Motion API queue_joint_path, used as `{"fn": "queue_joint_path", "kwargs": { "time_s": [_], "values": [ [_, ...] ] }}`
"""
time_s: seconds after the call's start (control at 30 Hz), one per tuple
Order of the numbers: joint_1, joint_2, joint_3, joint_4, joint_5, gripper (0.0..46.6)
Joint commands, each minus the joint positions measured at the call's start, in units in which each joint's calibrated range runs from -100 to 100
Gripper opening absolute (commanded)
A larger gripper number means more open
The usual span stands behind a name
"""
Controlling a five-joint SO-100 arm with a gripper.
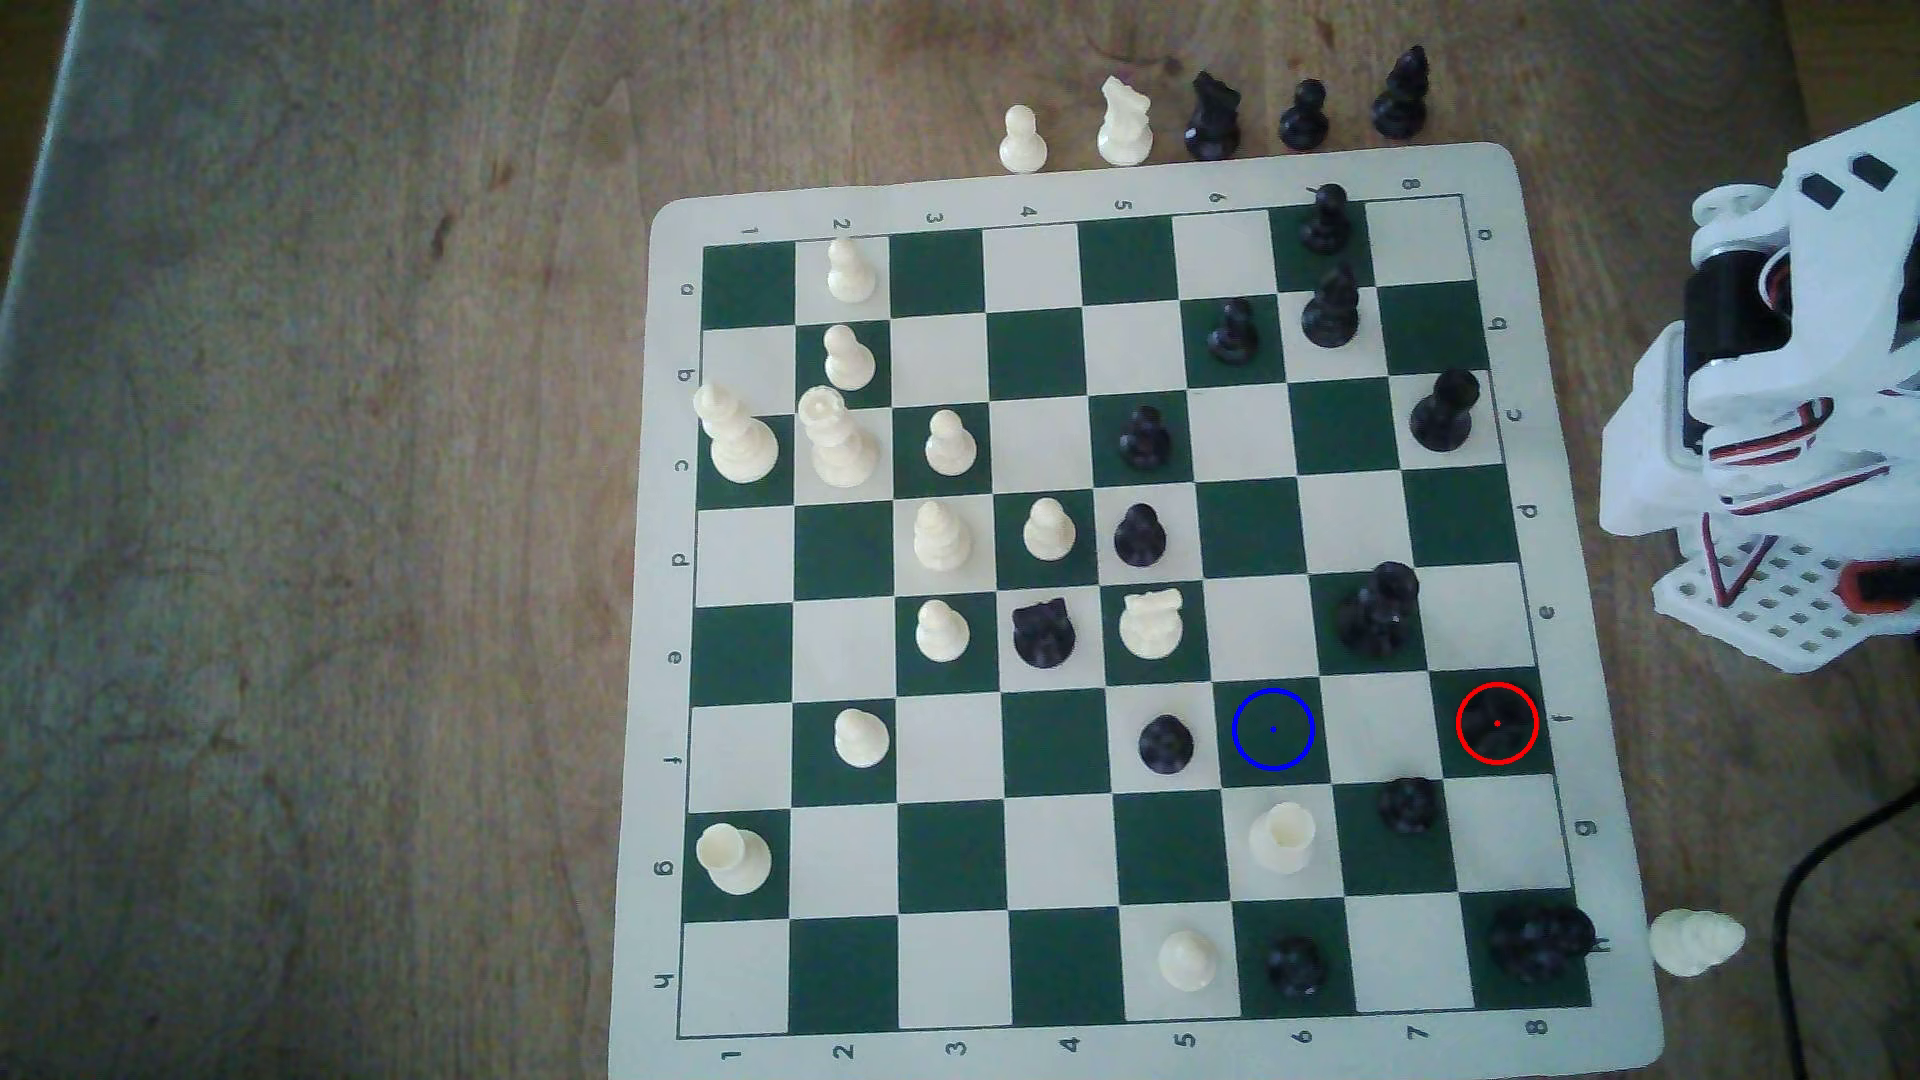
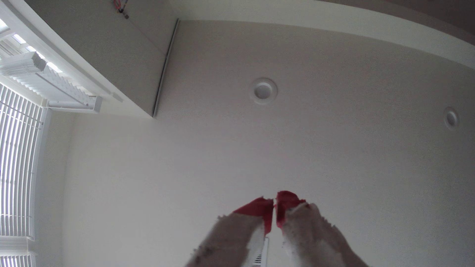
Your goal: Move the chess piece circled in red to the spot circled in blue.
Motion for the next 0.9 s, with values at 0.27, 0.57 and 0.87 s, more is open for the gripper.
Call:
{"fn": "queue_joint_path", "kwargs": {
  "time_s": [0.27, 0.57, 0.87],
  "values": [
    [-1.2, 0.1, -0.8, 23.4, 0.1, 0.2],
    [-0.9, 0.2, -14.1, 69.5, -0.1, 0.2],
    [-1.3, 0.2, -32.0, 128.0, -0.3, 0.2]
  ]
}}
